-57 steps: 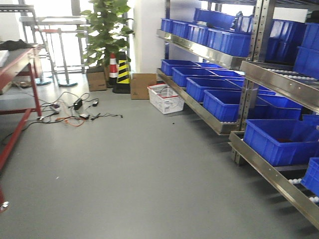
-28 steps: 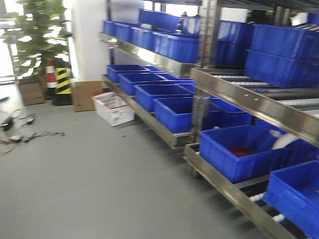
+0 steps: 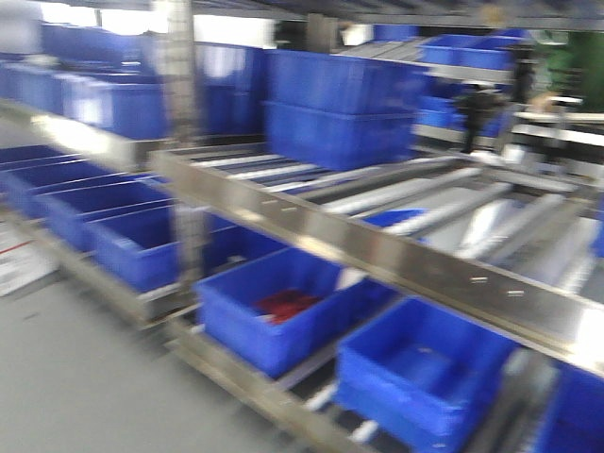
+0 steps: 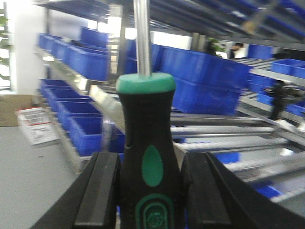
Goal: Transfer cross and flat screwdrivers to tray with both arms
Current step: 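Drive past the blue-bin shelves to the roller-shelf station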
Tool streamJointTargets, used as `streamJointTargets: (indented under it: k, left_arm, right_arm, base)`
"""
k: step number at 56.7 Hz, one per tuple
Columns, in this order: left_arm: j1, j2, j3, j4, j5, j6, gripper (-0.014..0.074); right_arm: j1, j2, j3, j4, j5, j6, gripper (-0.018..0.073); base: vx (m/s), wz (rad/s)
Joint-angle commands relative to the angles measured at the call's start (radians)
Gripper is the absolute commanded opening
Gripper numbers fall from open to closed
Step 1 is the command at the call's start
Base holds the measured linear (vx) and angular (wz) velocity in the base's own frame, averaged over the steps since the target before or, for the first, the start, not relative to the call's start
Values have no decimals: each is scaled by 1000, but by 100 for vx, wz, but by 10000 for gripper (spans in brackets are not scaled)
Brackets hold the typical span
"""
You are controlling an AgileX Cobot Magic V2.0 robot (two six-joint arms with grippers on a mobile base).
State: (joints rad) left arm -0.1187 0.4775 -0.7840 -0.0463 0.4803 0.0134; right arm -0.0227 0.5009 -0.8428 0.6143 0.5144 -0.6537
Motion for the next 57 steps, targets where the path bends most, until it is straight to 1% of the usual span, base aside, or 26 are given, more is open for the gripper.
streamJointTargets:
  k: [1,16,32,47,57]
  left_arm:
    - [-6,3,-27,-8,-100,-1,-4]
    - [-6,3,-27,-8,-100,-1,-4]
    - [-6,3,-27,-8,-101,-1,-4]
    - [-6,3,-27,-8,-101,-1,-4]
    - [-6,3,-27,-8,-101,-1,-4]
  right_arm:
    - [-2,7,-28,25,-78,-4,-9]
    - [-2,7,-28,25,-78,-4,-9]
    - [-2,7,-28,25,-78,-4,-9]
    - [-2,7,-28,25,-78,-4,-9]
    - [-2,7,-28,25,-78,-4,-9]
  base:
    - [33,-87]
    - [29,-82]
    - [24,-68]
    - [22,-58]
    - [20,-38]
